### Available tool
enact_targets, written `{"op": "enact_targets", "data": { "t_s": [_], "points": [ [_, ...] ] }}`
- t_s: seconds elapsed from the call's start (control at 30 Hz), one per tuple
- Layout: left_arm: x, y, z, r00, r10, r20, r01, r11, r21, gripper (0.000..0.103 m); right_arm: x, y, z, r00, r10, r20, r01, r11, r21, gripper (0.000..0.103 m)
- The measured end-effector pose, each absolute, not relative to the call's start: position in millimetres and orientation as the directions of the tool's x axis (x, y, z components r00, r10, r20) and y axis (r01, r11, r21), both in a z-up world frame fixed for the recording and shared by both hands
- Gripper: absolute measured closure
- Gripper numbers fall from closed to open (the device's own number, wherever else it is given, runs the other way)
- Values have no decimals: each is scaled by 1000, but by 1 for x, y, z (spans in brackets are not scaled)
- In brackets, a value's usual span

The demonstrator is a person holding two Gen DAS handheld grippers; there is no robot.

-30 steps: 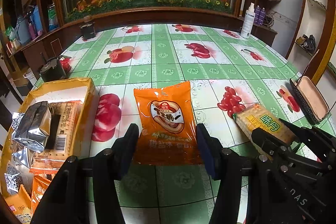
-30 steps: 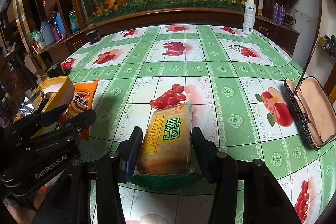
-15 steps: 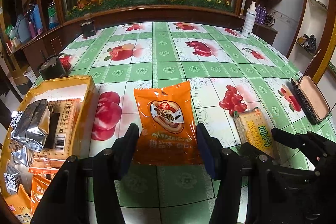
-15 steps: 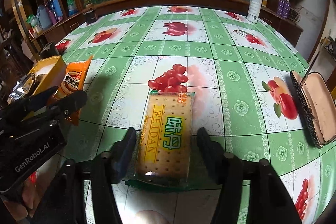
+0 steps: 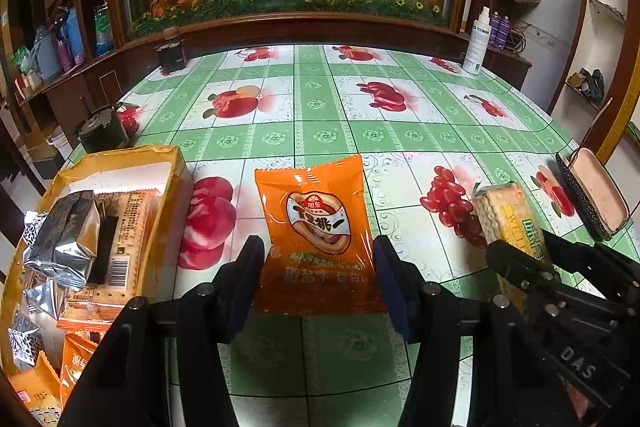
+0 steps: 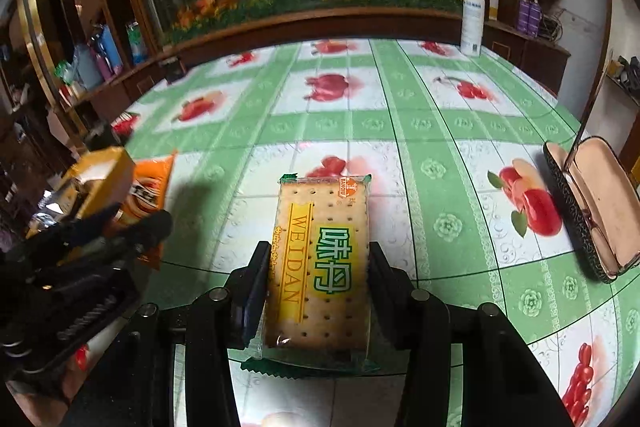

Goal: Organize snacks

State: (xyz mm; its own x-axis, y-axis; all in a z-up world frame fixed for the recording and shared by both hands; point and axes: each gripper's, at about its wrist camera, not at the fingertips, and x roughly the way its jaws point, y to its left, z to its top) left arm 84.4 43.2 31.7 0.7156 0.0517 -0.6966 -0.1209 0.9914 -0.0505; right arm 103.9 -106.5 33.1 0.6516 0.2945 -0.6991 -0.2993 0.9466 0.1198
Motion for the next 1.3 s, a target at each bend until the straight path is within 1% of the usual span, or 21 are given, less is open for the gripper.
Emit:
{"op": "enact_targets", "data": {
  "t_s": [0.2, 0.47, 0.87, 1.07, 1.3],
  "points": [
    [81, 42, 35, 729, 69, -681, -127, 991, -35, 48, 98, -97, 36, 662, 302, -686, -329, 940, 96, 53],
    [73, 36, 46, 772, 119, -624, -139, 990, 18, 48, 93, -95, 41, 687, 307, -659, -343, 936, 79, 53],
    [63, 32, 59, 822, 166, -544, -161, 985, 56, 48, 90, -96, 44, 695, 321, -643, -350, 933, 88, 53],
    [56, 31, 67, 842, 183, -508, -172, 983, 69, 48, 85, -92, 48, 710, 327, -624, -363, 929, 74, 53],
    [34, 43, 85, 873, 208, -442, -211, 977, 44, 47, 70, -83, 57, 737, 354, -575, -400, 915, 51, 52]
  ]
}}
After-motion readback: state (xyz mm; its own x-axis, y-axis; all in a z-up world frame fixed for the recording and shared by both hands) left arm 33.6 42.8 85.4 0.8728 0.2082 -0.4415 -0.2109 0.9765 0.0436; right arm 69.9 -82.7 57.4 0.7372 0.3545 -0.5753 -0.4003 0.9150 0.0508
